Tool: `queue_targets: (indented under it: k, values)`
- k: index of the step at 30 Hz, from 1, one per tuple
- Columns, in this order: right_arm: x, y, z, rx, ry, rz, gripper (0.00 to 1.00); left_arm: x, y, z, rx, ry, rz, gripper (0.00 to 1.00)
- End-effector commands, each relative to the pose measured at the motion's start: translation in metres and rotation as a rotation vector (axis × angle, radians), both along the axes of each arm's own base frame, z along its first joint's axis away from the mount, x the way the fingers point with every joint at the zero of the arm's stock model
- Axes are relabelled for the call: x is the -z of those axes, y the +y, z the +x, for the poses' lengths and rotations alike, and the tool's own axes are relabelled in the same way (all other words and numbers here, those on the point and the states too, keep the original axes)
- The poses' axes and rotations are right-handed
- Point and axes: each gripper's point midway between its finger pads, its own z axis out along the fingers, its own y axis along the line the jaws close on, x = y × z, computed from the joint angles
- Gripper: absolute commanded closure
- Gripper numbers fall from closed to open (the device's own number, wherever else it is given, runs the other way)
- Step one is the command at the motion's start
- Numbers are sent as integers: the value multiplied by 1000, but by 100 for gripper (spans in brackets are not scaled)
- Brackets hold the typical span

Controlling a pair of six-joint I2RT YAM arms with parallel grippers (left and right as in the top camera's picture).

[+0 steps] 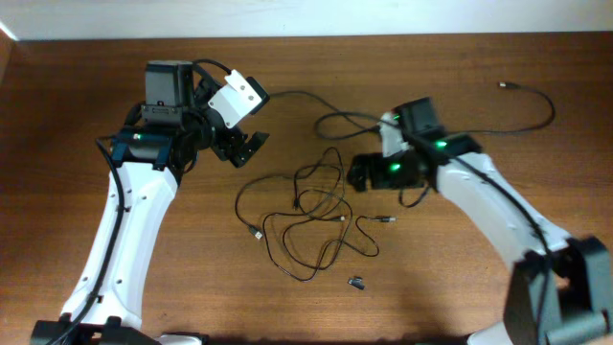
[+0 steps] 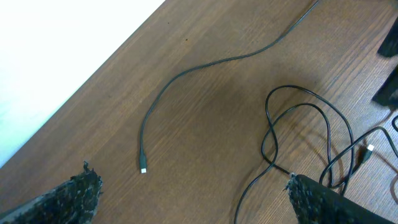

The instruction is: Untangle cables

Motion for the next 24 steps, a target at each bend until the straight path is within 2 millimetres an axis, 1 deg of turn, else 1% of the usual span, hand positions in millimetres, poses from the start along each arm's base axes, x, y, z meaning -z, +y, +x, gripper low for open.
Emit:
queue_targets:
  k: [1,3,6,9,11,13,14,16,20,24]
  values:
    - [24,2,-6,-36,0,-135,1,-8,-1,-1,4,-15,-18,1]
    - [25,7,-5,-45,-15,-141,1,-8,-1,-1,4,-15,-18,1]
    - [25,7,-5,-46,-17,-142,0,-8,-1,-1,4,-15,-18,1]
    - [28,2,-13,-46,22,-161,0,-8,-1,-1,4,-15,-18,1]
    - [32,-9,-21,38,77,-206,0,-8,-1,-1,4,-15,-18,1]
    - [37,-31,-35,174,152,-299,0,-8,-1,-1,4,-15,-18,1]
    - [37,-36,-40,212,178,-319,1,-8,-1,-1,4,-15,-18,1]
    - [38,-41,-51,230,226,-337,1,-8,-1,-1,4,-15,-18,1]
    - [39,-39,-68,201,281,-355,1,-8,-1,-1,4,-15,-18,1]
    - [39,-26,-84,117,293,-383,1,-8,-1,-1,4,-15,-18,1]
